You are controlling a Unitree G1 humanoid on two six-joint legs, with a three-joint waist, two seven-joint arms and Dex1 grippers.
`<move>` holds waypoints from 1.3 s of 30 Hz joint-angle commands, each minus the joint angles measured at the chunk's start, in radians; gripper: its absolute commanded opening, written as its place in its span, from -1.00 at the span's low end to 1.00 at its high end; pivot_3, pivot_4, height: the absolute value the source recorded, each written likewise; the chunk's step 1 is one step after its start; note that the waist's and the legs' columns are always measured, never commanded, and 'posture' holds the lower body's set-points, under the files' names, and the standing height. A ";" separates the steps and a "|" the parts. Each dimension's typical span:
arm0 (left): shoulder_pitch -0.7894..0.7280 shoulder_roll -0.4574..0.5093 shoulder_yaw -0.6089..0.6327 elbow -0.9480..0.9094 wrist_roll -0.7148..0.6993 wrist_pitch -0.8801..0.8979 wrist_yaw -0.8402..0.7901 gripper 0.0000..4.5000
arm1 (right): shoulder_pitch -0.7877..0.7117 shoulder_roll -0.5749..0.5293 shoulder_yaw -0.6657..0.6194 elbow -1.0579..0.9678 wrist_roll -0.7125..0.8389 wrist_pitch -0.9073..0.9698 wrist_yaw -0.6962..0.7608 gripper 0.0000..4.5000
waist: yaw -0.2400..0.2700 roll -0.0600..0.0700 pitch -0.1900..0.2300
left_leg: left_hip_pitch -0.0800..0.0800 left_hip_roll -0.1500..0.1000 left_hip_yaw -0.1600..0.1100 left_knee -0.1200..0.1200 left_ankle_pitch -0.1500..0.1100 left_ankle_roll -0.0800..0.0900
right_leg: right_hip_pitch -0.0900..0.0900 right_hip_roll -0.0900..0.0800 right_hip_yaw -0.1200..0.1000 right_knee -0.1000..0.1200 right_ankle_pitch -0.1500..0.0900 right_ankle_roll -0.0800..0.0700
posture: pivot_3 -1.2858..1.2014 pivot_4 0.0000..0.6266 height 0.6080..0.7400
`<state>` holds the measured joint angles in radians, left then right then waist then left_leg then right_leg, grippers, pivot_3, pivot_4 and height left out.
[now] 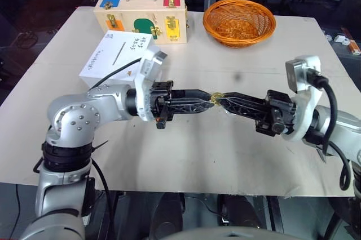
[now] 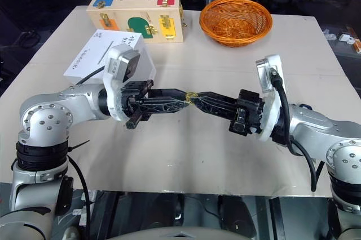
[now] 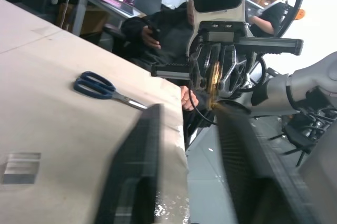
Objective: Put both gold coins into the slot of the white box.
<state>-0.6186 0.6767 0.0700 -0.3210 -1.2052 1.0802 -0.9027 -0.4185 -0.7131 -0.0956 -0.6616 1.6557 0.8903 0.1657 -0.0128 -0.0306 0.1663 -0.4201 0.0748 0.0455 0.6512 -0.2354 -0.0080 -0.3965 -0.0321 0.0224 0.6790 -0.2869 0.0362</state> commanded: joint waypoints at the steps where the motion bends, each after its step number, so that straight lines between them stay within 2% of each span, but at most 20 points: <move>1: 0.012 0.007 0.024 -0.011 0.006 -0.021 -0.014 -0.84 | -0.010 -0.012 -0.004 -0.038 0.037 -0.031 0.008 -1.00 | 0.000 0.000 0.000 | 0.000 0.000 0.000 0.000 0.000 0.000 | 0.000 0.000 0.000 0.000 0.000 0.000 | 0.03 -0.52 0.79; 14: 0.009 0.005 0.041 0.018 -0.027 -0.006 -0.029 -0.84 | -0.005 -0.025 0.006 -0.034 0.045 -0.037 0.010 -1.00 | 0.000 0.000 0.000 | 0.000 0.000 0.000 0.000 0.000 0.000 | 0.000 0.000 0.000 0.000 0.000 0.000 | 0.03 -0.52 0.79; 23: 0.044 0.053 0.048 0.047 -0.017 -0.007 -0.130 -0.84 | -0.007 -0.028 0.017 -0.037 0.038 -0.044 0.015 -1.00 | 0.000 0.000 0.000 | 0.000 0.000 0.000 0.000 0.000 0.000 | 0.000 0.000 0.000 0.000 0.000 0.000 | 0.03 -0.52 0.79; 32: 0.026 0.036 0.054 0.007 -0.106 0.050 -0.069 -0.84 | -0.010 -0.027 0.029 -0.041 0.019 -0.042 0.024 -1.00 | 0.000 0.000 0.000 | 0.000 0.000 0.000 0.000 0.000 0.000 | 0.000 0.000 0.000 0.000 0.000 0.000 | 0.03 -0.52 0.79; 39: -0.045 -0.018 0.037 0.008 -0.148 0.075 0.037 -0.84 | -0.018 -0.025 0.044 -0.039 0.011 -0.045 0.033 -1.00 | 0.000 0.000 0.000 | 0.000 0.000 0.000 0.000 0.000 0.000 | 0.000 0.000 0.000 0.000 0.000 0.000 | 0.03 -0.52 0.79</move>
<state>-0.6333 0.6718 0.1087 -0.2864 -1.3181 1.1516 -0.8854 -0.4197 -0.7362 -0.0487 -0.6695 1.6567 0.8638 0.1875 -0.0124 -0.0307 0.1663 -0.4203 0.0748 0.0450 0.6515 -0.2355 -0.0080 -0.3965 -0.0322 0.0222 0.6791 -0.2869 0.0362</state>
